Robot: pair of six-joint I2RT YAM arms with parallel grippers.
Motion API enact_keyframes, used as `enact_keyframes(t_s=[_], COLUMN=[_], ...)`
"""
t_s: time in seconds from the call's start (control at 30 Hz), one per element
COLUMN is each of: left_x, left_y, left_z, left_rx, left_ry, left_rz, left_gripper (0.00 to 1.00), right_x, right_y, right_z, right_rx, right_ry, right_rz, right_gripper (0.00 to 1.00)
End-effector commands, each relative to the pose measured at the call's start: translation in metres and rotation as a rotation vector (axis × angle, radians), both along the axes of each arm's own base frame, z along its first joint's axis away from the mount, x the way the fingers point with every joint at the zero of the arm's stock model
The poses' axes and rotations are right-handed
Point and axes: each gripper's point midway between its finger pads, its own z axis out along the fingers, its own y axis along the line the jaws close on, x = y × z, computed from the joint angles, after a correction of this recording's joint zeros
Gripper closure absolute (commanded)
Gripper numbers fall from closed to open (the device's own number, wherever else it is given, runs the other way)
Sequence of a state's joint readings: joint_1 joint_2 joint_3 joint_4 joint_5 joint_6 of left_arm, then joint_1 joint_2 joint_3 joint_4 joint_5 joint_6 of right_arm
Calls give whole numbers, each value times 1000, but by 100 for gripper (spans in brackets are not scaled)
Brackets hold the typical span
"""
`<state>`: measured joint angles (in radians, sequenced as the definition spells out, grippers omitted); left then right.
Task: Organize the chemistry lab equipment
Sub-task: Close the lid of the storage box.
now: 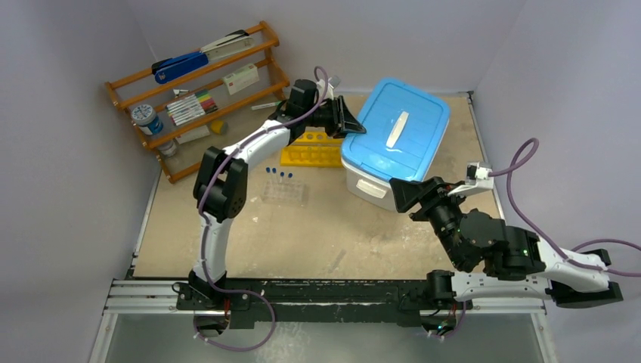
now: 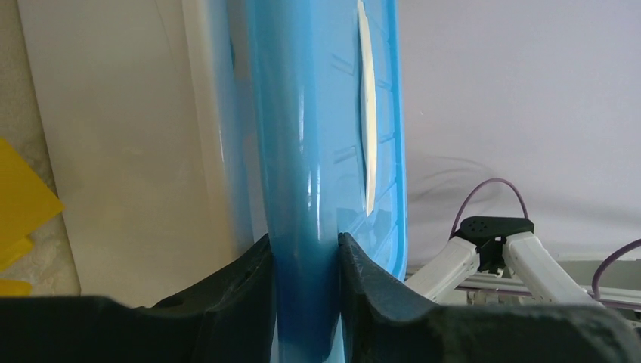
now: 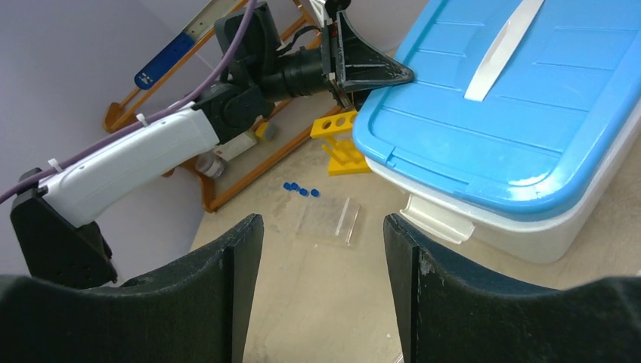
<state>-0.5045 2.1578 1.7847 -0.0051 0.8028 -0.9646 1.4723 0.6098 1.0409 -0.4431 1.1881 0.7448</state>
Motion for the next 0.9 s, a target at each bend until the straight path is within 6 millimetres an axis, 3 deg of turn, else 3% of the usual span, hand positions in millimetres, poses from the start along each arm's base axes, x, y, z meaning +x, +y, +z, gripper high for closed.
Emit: enact_keyframes(t_s=[0.0,0.1,0.23,0.63,0.87], left_x=[-5,-7,-8,-3,-11], left_y=[12,14,19,47,33], left_z=[-11,-9,-14,-41,-25], left_rx=[83,88,135,437,409], left_ry=[-39,-49,-50,-94,-126], left_rz=[8,7,4,11,-21], left_gripper=[61,49,42,37,37], right_x=[2,2,2,2,2], right_y=[-6,-8,-9,-10,-12], right_z=[-3,-4,-6,-12,-15], right_rx=[15,14,7,1,3], right_ry=[2,3,3,13,16], right_rz=[-31,-34,-42,-50,-52], right_gripper=[38,38,37,37,37])
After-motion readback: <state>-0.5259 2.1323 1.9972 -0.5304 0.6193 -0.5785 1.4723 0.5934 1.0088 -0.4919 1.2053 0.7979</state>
